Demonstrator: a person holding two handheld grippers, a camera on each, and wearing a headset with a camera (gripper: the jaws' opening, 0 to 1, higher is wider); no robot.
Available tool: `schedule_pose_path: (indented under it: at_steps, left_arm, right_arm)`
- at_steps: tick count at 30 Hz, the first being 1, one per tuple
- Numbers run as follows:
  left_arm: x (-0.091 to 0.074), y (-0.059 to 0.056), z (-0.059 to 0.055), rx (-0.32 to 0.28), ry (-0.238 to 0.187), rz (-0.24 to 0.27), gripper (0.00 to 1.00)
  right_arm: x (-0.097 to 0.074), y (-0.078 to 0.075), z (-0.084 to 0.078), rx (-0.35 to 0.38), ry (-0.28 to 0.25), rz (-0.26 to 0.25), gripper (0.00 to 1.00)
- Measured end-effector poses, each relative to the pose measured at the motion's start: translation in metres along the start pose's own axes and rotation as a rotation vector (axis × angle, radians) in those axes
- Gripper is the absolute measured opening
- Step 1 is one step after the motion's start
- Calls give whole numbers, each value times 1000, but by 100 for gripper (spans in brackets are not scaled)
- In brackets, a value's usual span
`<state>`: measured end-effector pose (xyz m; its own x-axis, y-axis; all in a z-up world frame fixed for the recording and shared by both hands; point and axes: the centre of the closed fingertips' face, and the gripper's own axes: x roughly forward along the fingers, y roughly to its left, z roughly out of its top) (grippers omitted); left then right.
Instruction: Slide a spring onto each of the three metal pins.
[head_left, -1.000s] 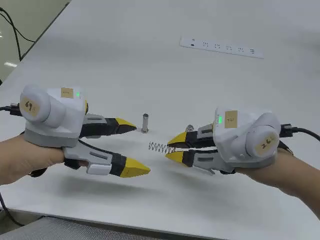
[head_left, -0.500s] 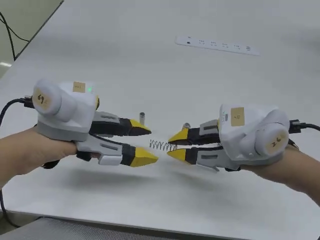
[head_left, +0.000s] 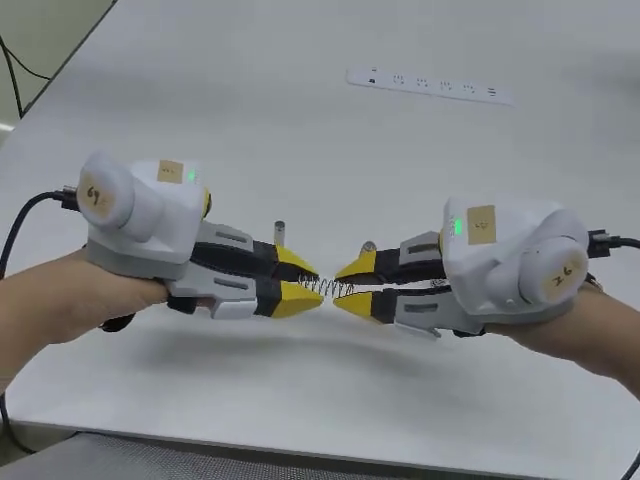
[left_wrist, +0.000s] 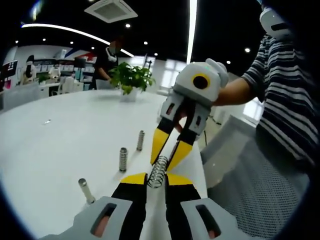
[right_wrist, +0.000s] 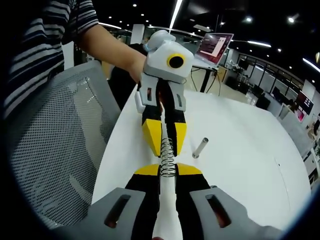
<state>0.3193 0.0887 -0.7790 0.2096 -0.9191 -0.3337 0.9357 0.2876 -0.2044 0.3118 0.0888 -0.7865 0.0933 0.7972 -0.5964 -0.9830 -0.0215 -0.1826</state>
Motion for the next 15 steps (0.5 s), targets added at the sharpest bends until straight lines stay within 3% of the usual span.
schedule_pose_path:
  at_steps: [15]
  left_arm:
    - [1, -7, -1, 48, 22, -57, 2]
  right_arm:
    - [-2, 3, 1, 26, -6, 10, 8]
